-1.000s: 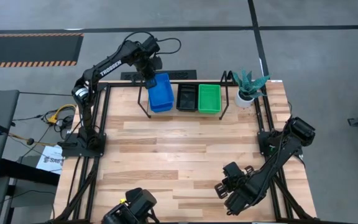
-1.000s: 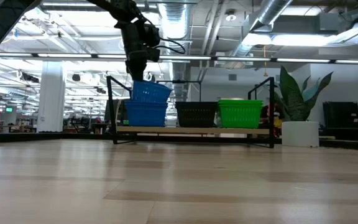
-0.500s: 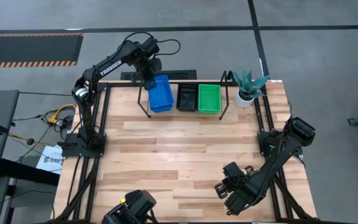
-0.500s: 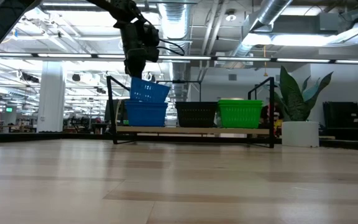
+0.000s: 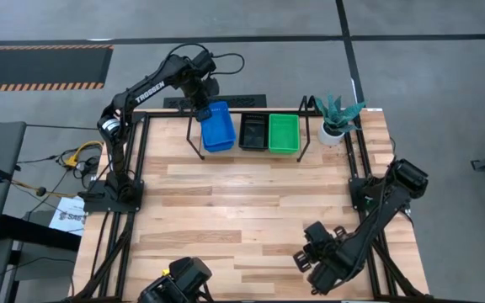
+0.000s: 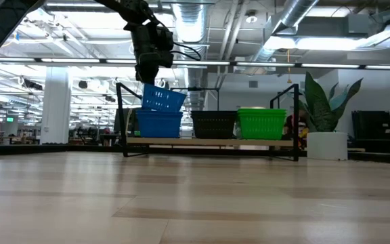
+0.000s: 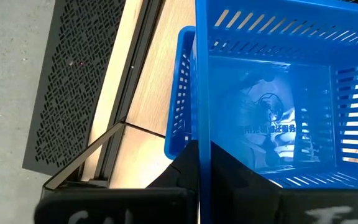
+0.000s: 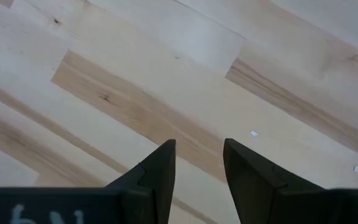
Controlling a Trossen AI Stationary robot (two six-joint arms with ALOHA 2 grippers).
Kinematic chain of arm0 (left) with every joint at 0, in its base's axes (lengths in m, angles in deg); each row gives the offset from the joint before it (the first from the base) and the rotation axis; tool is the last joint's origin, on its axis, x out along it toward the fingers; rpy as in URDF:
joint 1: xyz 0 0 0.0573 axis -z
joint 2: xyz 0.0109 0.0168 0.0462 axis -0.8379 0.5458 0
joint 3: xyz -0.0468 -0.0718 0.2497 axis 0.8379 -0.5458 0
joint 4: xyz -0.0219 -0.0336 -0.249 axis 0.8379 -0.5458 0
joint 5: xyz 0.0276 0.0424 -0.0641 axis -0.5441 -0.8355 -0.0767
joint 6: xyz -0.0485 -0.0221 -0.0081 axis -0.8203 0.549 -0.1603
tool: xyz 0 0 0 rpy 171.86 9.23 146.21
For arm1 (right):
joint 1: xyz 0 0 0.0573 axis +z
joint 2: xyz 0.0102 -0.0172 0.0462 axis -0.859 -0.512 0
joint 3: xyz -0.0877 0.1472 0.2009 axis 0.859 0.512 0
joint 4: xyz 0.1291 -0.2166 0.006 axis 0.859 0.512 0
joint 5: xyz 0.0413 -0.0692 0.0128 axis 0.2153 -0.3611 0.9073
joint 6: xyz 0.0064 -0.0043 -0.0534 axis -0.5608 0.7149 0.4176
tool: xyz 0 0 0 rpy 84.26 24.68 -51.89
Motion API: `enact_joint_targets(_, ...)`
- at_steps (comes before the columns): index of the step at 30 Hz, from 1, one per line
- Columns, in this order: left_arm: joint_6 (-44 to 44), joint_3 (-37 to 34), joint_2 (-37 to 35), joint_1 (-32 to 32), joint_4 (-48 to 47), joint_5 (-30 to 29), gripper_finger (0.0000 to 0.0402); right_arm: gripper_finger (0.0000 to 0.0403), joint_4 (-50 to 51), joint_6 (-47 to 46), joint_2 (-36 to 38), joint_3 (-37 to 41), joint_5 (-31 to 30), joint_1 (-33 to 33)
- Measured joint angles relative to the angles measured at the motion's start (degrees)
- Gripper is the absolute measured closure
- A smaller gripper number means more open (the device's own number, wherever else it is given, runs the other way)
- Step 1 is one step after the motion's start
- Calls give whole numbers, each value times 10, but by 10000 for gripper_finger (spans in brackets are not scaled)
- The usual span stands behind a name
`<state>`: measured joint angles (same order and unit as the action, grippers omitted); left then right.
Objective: Stack baskets on shelf by color
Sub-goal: Stack the blue bin on top of the other blue bin on the shelf
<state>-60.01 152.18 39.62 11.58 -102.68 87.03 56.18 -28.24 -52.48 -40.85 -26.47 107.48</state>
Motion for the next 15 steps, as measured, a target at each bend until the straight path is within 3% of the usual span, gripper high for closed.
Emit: enact_joint_targets(15, -1, 0, 0, 0, -7, 14, 326, 244, -1, 0, 0, 0, 1, 5)
